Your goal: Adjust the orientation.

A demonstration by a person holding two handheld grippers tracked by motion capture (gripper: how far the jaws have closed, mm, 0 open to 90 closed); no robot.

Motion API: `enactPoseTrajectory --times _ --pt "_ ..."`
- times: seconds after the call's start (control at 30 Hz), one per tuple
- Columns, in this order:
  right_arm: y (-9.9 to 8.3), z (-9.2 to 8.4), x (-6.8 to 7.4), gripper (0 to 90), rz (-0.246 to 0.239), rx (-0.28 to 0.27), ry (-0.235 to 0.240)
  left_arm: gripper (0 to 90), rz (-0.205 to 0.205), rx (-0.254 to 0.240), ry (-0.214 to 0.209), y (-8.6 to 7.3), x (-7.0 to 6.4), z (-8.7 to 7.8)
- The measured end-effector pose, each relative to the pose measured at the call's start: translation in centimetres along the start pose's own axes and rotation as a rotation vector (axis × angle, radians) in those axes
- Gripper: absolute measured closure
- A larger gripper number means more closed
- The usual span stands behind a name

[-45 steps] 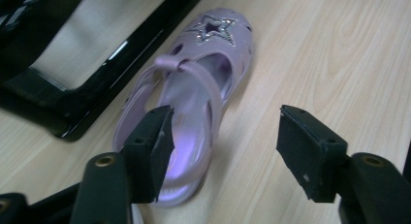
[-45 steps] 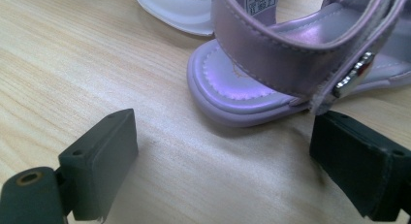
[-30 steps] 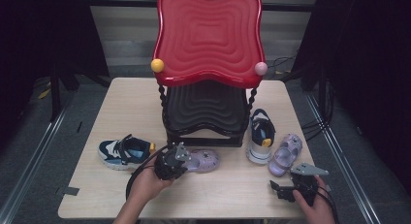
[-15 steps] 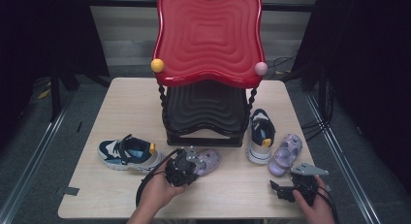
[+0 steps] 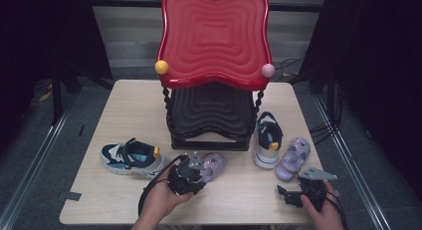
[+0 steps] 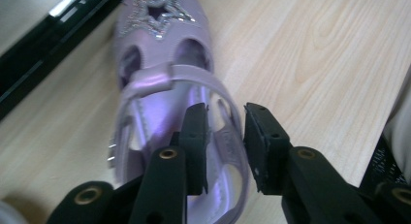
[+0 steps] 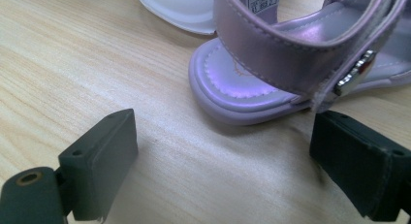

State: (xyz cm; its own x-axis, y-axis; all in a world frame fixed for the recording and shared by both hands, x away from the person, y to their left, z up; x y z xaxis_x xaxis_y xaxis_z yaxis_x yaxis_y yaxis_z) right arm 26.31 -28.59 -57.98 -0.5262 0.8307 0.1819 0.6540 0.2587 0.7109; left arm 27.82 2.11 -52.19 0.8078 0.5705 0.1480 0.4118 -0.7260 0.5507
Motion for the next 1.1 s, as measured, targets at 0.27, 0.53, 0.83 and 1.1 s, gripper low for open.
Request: enactPoseTrajectory --times 0.27,0.53,0.83,1.1 --pt "0.0 0.0 0.0 9.5 0.001 0.0 0.0 66.2 0.0 -0.011 0.029 0.0 1.6 -2.0" --pt "0.0 0.0 0.0 9.5 0.001 0.0 0.0 65.4 -0.01 -0.018 0.058 0.2 3.3 -2.9" --pt "0.0 0.0 0.0 9.5 0.001 0.0 0.0 65.5 -0.027 -0.042 0.084 0.1 4.6 -2.2" --pt "0.0 0.0 0.0 9.5 0.001 0.0 0.001 66.3 -0.052 -0.05 0.076 -0.7 4.4 -0.4"
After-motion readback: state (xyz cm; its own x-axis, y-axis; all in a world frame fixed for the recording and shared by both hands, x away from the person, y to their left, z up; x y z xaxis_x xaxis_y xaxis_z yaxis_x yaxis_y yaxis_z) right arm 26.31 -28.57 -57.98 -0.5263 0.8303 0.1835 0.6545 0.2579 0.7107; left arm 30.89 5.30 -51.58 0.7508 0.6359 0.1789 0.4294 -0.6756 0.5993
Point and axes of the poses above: each handheld gripper's, and its own axes: z roughly forward along the jaws, y roughly out of its top, x roughly to its left, the point moved 10 cm from there along z, roughly forward along the jaws, and after that the axes turned 14 degrees about y, right-handed, at the moved point
